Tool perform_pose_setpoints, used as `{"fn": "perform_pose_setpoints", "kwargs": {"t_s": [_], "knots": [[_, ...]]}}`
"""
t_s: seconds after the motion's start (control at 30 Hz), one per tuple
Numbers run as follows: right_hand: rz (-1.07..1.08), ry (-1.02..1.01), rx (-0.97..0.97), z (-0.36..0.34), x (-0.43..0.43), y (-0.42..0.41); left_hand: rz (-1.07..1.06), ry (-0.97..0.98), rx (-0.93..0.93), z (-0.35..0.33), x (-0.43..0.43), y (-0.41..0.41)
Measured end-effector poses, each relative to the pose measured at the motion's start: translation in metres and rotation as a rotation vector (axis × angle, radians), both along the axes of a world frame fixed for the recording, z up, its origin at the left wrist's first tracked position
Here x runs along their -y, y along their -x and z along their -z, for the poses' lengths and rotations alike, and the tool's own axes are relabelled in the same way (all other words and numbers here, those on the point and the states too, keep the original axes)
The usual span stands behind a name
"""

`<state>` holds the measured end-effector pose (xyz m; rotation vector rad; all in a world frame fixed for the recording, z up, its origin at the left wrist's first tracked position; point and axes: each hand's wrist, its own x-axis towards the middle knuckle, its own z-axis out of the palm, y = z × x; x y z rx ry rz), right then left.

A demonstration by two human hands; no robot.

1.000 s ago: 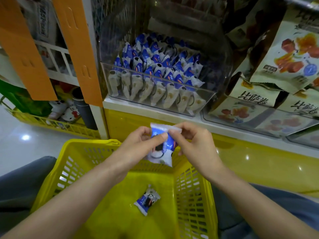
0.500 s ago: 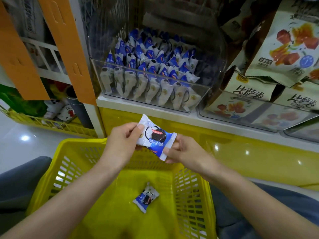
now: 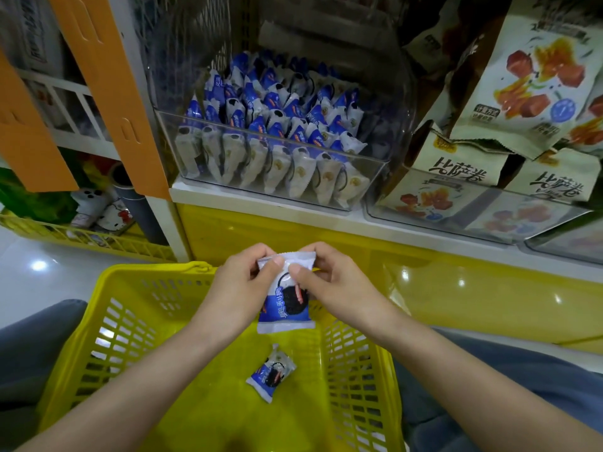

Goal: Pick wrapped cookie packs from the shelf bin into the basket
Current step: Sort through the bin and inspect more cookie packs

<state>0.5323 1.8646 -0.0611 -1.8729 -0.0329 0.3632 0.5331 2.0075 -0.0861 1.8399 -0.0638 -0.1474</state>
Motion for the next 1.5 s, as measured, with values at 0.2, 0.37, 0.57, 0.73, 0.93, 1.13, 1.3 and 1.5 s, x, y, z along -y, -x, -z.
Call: {"fn": "perform_pose_setpoints", "kwargs": {"t_s": [0.2, 0.37, 0.57, 0.73, 0.93, 1.13, 1.3, 1.5], "knots": [[-0.047, 0.267, 0.33, 0.003, 0.007, -0.001, 0.03, 0.044, -0.117, 0.002, 0.001, -0.004], [-0.085, 0.517, 0.556, 0.0, 0.009, 0.001, 0.013, 0.106, -0.169, 0.0, 0.003, -0.007], [0.145, 0.371, 0.546, -0.006, 0.013, 0.0, -0.057, -0.129, -0.1, 0.0, -0.003, -0.006], [-0.036, 0.42, 0.643, -0.001, 0.009, 0.01, -0.058, 0.305, -0.514, -0.015, 0.003, -0.01], [-0.277, 0.65, 0.806, 0.003, 0.005, 0.016, -0.133, 0.361, -0.374, -0.014, 0.001, -0.005], [0.117, 0.214, 0.076, 0.003, -0.002, 0.011, -0.181, 0.305, -0.238, -0.018, 0.002, -0.005], [0.128, -0.21, -0.184, -0.005, -0.002, 0.004, -0.085, 0.229, -0.138, -0.016, 0.004, -0.006], [0.178, -0.306, -0.132, -0.006, -0.005, 0.004, -0.069, -0.158, 0.24, -0.01, 0.004, 0.003]]}}
